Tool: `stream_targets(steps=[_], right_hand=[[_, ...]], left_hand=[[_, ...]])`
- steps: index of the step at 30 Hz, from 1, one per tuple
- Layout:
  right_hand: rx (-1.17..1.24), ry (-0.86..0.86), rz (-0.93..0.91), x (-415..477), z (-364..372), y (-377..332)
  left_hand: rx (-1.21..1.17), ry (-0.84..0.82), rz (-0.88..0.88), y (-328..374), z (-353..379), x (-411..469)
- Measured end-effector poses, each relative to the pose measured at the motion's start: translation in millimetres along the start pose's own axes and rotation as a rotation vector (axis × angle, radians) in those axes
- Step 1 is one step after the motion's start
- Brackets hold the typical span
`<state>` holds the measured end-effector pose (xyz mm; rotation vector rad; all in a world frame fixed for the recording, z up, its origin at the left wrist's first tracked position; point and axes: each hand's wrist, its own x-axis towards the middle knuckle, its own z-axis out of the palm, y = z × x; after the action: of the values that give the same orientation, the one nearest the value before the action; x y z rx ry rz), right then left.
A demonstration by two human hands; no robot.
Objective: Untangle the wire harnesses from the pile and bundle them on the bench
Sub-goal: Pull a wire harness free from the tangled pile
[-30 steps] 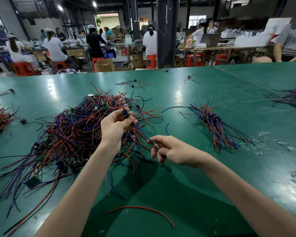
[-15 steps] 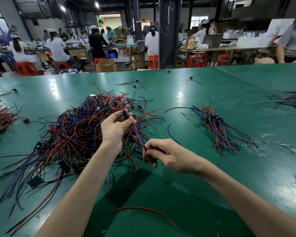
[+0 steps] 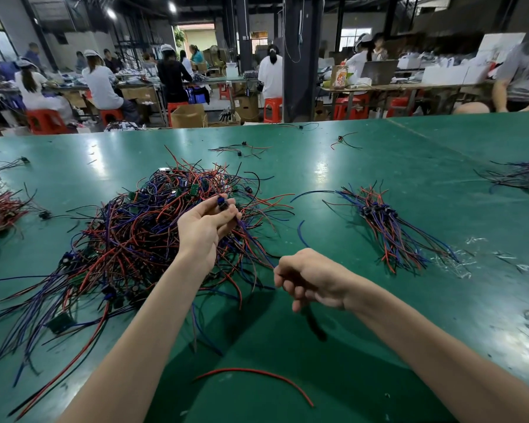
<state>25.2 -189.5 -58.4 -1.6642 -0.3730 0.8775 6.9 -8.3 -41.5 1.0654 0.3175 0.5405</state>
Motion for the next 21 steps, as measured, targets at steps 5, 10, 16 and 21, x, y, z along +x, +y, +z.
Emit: stream_targets(steps=[5,10,16,21], right_hand=[[-0.062,-0.005,0.062,1.6,0.4,3.4],[-0.227,-0.248,-0.232,-8.6,7.1,1.2],[-0.205,-0.229,-0.179,-10.7,3.3,-0.5],[-0.115,-0.247,-0.118,-9.6,1.2,-0.6]], left_hand=[[0.008,-0.048,0.025,-1.7,4.4,-3.4],[-0.032,-0.010,-0.036,-1.2,-0.4,0.4],[-0.041,-0.029,-0.050,-2.9,-0.2,2.2],[-0.039,-0.014,-0.080,-3.3,-1.8,2.5]])
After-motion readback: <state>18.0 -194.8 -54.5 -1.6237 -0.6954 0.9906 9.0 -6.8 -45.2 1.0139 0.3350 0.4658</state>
